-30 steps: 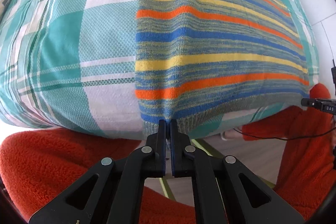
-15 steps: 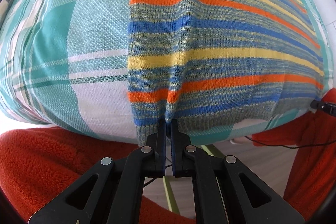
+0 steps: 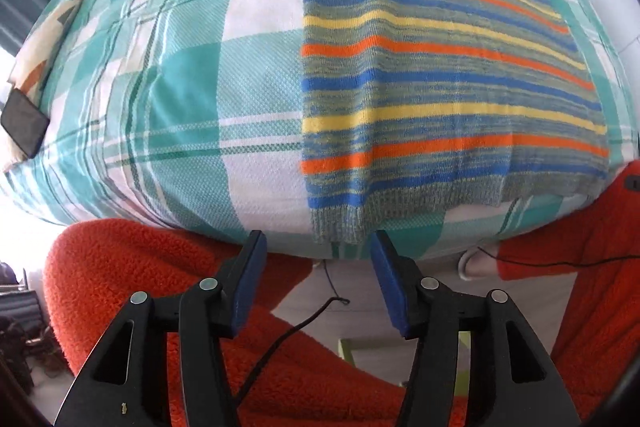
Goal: Fold small clothes
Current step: 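Lower the hem onto the bed and open both grippers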
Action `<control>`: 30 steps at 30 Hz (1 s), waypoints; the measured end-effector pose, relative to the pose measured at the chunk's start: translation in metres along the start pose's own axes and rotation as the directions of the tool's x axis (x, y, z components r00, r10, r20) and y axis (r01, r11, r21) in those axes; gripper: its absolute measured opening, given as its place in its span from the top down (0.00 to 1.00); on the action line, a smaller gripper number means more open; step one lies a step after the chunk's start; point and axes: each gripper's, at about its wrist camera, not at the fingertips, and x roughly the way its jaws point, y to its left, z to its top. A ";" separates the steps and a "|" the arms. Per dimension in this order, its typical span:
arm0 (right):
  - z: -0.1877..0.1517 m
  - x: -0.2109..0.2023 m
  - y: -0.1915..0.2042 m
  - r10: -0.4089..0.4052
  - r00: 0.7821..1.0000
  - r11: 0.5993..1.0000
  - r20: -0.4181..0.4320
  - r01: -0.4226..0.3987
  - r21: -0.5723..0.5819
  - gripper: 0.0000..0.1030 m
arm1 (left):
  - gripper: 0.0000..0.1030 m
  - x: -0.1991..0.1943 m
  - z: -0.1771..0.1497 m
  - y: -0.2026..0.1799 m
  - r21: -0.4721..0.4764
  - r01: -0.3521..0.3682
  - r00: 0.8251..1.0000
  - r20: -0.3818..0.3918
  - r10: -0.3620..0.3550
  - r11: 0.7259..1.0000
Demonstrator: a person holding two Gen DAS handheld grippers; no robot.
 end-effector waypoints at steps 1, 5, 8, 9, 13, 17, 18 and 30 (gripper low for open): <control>0.003 -0.012 0.000 -0.019 0.999 1.000 0.049 0.019 -0.004 0.70 | 0.37 -0.011 0.004 0.003 -0.018 0.006 0.999 0.039 -0.005 1.000; 0.018 -0.053 0.023 0.015 0.975 0.998 0.221 -0.002 -0.060 0.69 | 0.23 -0.040 0.031 0.002 -0.049 0.076 0.981 0.185 -0.065 0.996; 0.035 -0.056 0.062 0.087 0.955 0.985 0.284 -0.040 -0.169 0.63 | 0.20 -0.034 0.054 -0.016 -0.007 0.098 0.965 0.244 -0.093 0.995; 0.040 -0.047 0.076 0.109 0.951 0.979 0.290 -0.053 -0.196 0.63 | 0.20 -0.028 0.060 -0.020 0.007 0.106 0.965 0.242 -0.104 0.994; 0.045 -0.007 0.112 0.169 0.957 0.954 0.237 -0.099 -0.282 0.63 | 0.20 0.011 0.065 -0.047 0.048 0.120 0.979 0.161 -0.127 0.992; 0.034 0.038 0.123 0.107 0.982 0.948 0.158 -0.053 -0.313 0.63 | 0.20 0.036 0.043 -0.059 0.078 0.078 0.994 0.071 -0.084 0.994; 0.031 0.047 0.121 0.096 0.986 0.952 0.138 -0.051 -0.301 0.63 | 0.20 0.042 0.038 -0.059 0.079 0.075 0.996 0.047 -0.079 0.994; 0.019 0.057 0.116 0.086 0.985 0.955 0.149 -0.039 -0.296 0.58 | 0.13 0.056 0.032 -0.068 0.131 0.031 0.999 0.014 -0.033 0.991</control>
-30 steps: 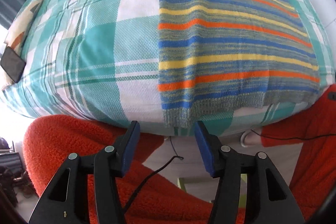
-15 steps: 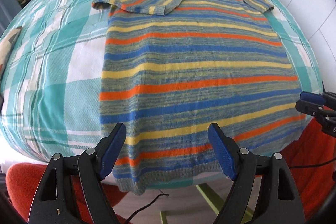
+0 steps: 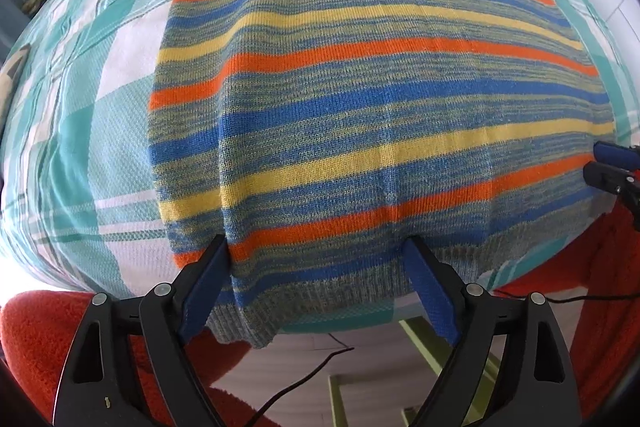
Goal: Fold small clothes
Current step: 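Lower the hem onto the bed and open both grippers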
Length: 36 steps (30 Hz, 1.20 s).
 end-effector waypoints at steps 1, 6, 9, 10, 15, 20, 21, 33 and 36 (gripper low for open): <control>0.000 0.000 0.001 -0.003 1.000 1.000 0.001 0.003 -0.005 0.58 | 0.12 0.000 0.000 0.000 0.001 -0.003 1.000 -0.002 0.003 1.000; 0.000 0.002 0.008 -0.020 1.000 0.999 0.002 0.020 -0.026 0.55 | 0.11 0.003 0.001 0.006 0.010 -0.009 1.000 -0.015 0.009 1.000; 0.000 0.003 0.008 -0.021 1.000 0.999 0.002 0.021 -0.026 0.54 | 0.10 0.004 0.000 0.004 0.013 -0.012 1.000 -0.021 0.013 1.000; 0.000 0.003 0.008 -0.020 1.000 0.999 0.003 0.020 -0.026 0.54 | 0.10 0.004 0.000 0.005 0.014 -0.013 1.000 -0.021 0.013 1.000; 0.000 0.003 0.009 -0.019 1.000 0.999 0.005 0.019 -0.027 0.54 | 0.10 0.003 -0.002 0.003 0.013 -0.013 1.000 -0.022 0.014 1.000; 0.000 0.003 0.008 -0.016 1.000 1.000 0.005 0.017 -0.026 0.53 | 0.10 0.004 -0.001 0.001 0.014 -0.012 1.000 -0.023 0.013 1.000; 0.000 0.003 0.008 -0.016 1.000 1.000 0.005 0.017 -0.026 0.53 | 0.10 0.004 -0.002 0.000 0.014 -0.013 1.000 -0.024 0.013 1.000; -0.001 0.003 0.010 -0.022 1.000 0.999 0.002 0.022 -0.031 0.52 | 0.09 0.010 -0.005 0.001 0.026 -0.017 0.999 -0.034 0.018 1.000; -0.002 0.003 0.011 -0.025 1.000 0.999 0.000 0.025 -0.035 0.51 | 0.09 0.012 -0.006 0.001 0.030 -0.018 0.999 -0.036 0.019 0.999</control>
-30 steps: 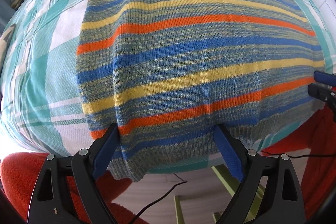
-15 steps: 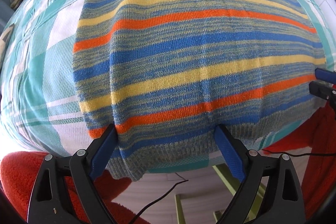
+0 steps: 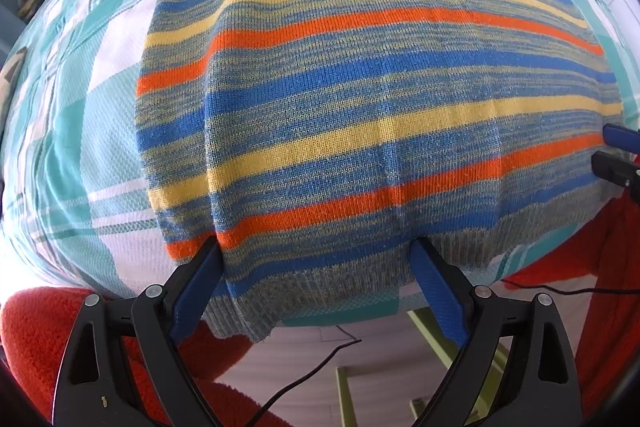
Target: Fold small clothes
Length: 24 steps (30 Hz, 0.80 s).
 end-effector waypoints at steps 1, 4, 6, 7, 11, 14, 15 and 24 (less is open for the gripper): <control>0.000 0.000 0.000 -0.001 1.000 1.000 -0.001 0.001 -0.001 0.51 | 0.09 0.000 0.000 0.000 0.001 0.000 1.000 -0.001 0.000 1.000; -0.001 0.000 0.002 -0.004 1.000 1.000 -0.005 0.004 -0.005 0.50 | 0.09 0.001 0.000 0.000 0.003 0.000 1.000 -0.004 0.000 1.000; -0.002 0.000 0.003 -0.007 1.000 1.000 -0.009 0.007 -0.008 0.49 | 0.09 0.001 -0.001 0.000 0.006 -0.001 1.000 -0.007 0.001 1.000; -0.002 0.001 0.004 -0.009 1.000 1.000 -0.011 0.009 -0.011 0.49 | 0.09 0.002 -0.001 0.000 0.008 -0.002 1.000 -0.009 0.002 1.000; -0.004 0.001 0.006 -0.017 1.000 1.000 -0.024 0.016 -0.019 0.48 | 0.09 0.006 -0.003 -0.001 0.020 -0.010 1.000 -0.023 0.010 1.000; -0.006 0.001 0.006 -0.022 0.998 0.999 -0.052 0.021 -0.029 0.47 | 0.10 0.007 -0.006 -0.003 0.036 -0.025 0.998 -0.050 0.026 0.999; -0.009 0.001 0.006 -0.026 0.997 0.999 -0.075 0.023 -0.035 0.47 | 0.13 0.006 -0.008 -0.004 0.046 -0.033 0.997 -0.064 0.036 0.998; -0.019 -0.085 -0.055 -0.112 0.987 0.990 -0.113 0.100 -0.102 0.47 | 0.14 -0.084 -0.016 0.037 -0.073 0.065 0.994 0.093 -0.058 0.995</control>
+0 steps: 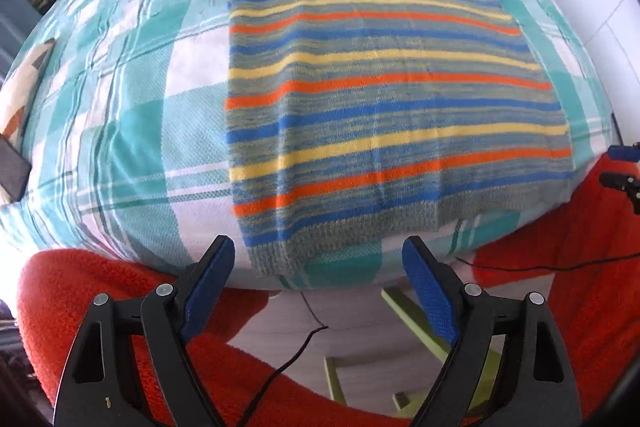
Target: Fold small clothes
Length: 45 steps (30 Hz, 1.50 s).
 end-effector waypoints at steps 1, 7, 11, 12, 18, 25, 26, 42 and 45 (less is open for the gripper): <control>0.008 -0.022 -0.018 -0.031 0.998 0.999 0.059 0.031 0.016 0.47 | 0.13 -0.008 0.009 0.005 -0.023 0.005 0.999 0.032 -0.004 1.000; 0.114 -0.076 -0.080 -0.198 0.917 0.980 0.345 0.197 0.038 0.34 | 0.13 -0.005 0.062 0.019 -0.148 0.013 0.992 0.129 0.006 0.989; 0.202 -0.020 -0.069 -0.057 0.913 0.990 0.405 0.105 -0.096 0.34 | 0.13 0.008 0.070 0.011 -0.179 0.029 0.993 0.116 -0.008 0.983; 0.219 -0.002 -0.064 -0.053 0.908 0.986 0.416 0.114 -0.125 0.35 | 0.13 0.010 0.067 0.007 -0.175 0.017 0.994 0.108 0.002 0.984; 0.281 0.105 -0.070 -0.087 0.942 0.978 0.324 0.144 -0.154 0.85 | 0.13 0.029 0.045 0.009 -0.204 -0.021 0.999 0.020 0.025 0.979; 0.215 0.005 -0.245 -0.069 0.861 0.905 0.504 -0.158 0.394 0.95 | 0.13 0.034 0.037 0.022 -0.239 -0.011 1.000 0.015 0.015 0.971; 0.201 -0.001 -0.273 -0.074 0.859 0.867 0.507 -0.196 0.459 0.95 | 0.13 0.035 0.039 0.020 -0.242 -0.001 1.000 0.021 0.006 0.970; 0.126 0.094 -0.340 0.166 0.830 0.550 0.533 -0.527 0.648 0.94 | 0.13 0.033 0.041 -0.008 -0.169 0.020 1.000 0.017 -0.017 0.985; 0.118 0.078 -0.339 0.057 0.875 0.592 0.480 -0.417 0.690 0.98 | 0.13 0.035 0.039 -0.007 -0.174 0.012 1.000 0.011 -0.011 0.985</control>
